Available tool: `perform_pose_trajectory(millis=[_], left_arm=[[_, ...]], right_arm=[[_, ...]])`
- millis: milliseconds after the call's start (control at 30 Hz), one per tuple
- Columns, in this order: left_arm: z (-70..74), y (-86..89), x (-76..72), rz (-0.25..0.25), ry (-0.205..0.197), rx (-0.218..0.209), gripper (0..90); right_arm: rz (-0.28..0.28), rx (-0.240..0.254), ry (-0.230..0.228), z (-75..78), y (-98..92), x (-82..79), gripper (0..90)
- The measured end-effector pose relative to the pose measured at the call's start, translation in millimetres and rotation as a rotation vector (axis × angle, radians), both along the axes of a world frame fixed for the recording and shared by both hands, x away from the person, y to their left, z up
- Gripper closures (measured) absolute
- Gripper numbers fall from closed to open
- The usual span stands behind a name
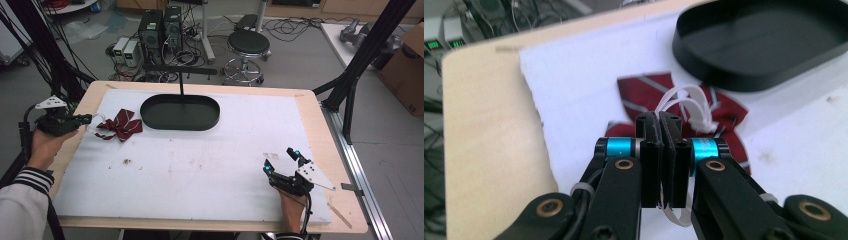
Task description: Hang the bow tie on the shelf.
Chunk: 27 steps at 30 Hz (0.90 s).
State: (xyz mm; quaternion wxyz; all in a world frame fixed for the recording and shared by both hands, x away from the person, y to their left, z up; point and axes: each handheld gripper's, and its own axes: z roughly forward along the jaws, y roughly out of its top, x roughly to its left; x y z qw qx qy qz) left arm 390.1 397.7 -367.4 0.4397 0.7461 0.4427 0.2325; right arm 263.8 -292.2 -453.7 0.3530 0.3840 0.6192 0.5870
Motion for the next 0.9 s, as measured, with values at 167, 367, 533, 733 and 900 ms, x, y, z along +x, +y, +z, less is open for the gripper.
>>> perform_pose_trajectory(millis=[167, 367, 533, 733, 900], left_arm=[[16.6, -4.4, -1.5, -0.005, -0.068, -0.034, 87.2], [37.9, -16.9, 2.5, -0.027, -0.119, -0.049, 87.2], [55.7, -33.7, 6.8, -0.061, -0.170, -0.051, 87.2], [75.9, -54.0, 9.4, -0.099, -0.219, -0.061, 87.2], [98.0, -65.0, 10.1, -0.126, -0.263, -0.068, 87.2]], right_arm=[[0.000, 0.000, 0.000, 0.0, -0.2, 0.0, 9.4], [0.001, 0.000, 0.000, 0.0, -0.1, 0.1, 9.4], [0.002, 0.002, 0.002, 0.0, -0.2, -0.1, 9.4], [0.003, 0.003, 0.003, 0.0, -0.4, -0.1, 9.4], [0.003, -0.008, -0.001, 0.0, 0.3, -0.2, 9.4]])
